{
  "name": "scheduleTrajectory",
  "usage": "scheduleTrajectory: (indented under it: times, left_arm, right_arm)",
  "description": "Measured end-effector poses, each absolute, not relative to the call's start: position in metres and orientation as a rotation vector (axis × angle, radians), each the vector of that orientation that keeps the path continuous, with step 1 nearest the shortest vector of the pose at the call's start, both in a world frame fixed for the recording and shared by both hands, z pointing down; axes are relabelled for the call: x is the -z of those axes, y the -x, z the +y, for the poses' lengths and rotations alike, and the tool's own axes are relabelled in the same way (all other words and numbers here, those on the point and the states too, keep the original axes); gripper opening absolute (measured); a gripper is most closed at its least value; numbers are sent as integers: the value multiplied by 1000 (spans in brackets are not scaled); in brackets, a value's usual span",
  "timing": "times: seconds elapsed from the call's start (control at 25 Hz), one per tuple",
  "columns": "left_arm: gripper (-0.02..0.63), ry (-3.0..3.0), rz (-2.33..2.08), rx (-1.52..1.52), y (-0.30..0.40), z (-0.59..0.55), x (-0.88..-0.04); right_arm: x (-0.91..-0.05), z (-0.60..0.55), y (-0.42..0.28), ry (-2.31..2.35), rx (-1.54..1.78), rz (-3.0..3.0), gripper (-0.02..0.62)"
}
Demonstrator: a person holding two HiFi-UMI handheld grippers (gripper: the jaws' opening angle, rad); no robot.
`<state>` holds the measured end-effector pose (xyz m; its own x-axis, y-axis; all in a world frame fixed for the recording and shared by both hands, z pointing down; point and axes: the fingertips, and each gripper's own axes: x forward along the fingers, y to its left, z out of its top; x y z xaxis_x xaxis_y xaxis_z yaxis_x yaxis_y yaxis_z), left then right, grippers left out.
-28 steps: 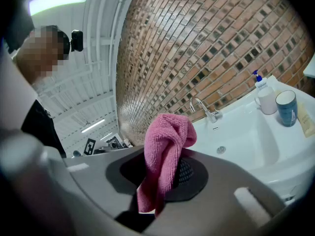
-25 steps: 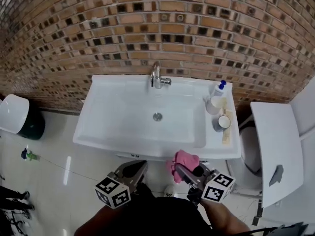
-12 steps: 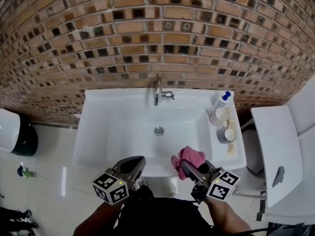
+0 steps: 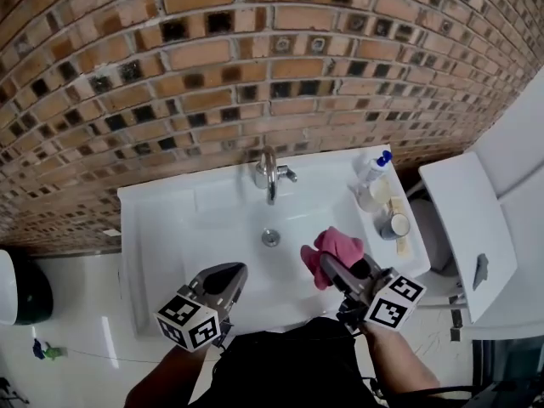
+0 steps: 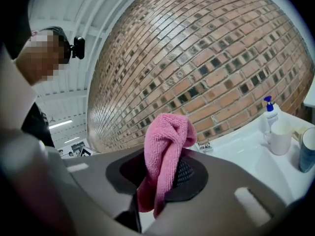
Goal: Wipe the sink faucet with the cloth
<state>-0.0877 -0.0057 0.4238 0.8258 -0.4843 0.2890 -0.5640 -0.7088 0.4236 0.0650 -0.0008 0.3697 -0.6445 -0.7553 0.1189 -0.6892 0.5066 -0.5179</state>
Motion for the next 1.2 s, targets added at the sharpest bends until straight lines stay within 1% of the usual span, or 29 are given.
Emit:
scheduleTrajectory:
  times: [0.24, 0.48, 0.8, 0.92, 1.2]
  left_arm:
    - [6, -2505, -794, -200, 88, -33, -425]
    - [6, -2446, -909, -224, 78, -52, -438]
    - [6, -2270, -1031, -200, 61, -78, -457]
    - [6, -2160, -1037, -135, 56, -87, -465]
    - [6, -2106, -1041, -187, 44, -103, -480]
  right_arm:
    - [-362, -64, -91, 1327, 753, 2636, 91]
    - [-382, -142, -115, 1291, 784, 2677, 91]
    - [-468, -243, -133, 1240, 916, 2767, 91]
    - [-501, -266, -127, 1208, 983, 2791, 91]
    - [-549, -298, -106, 1133, 1118, 2769, 91]
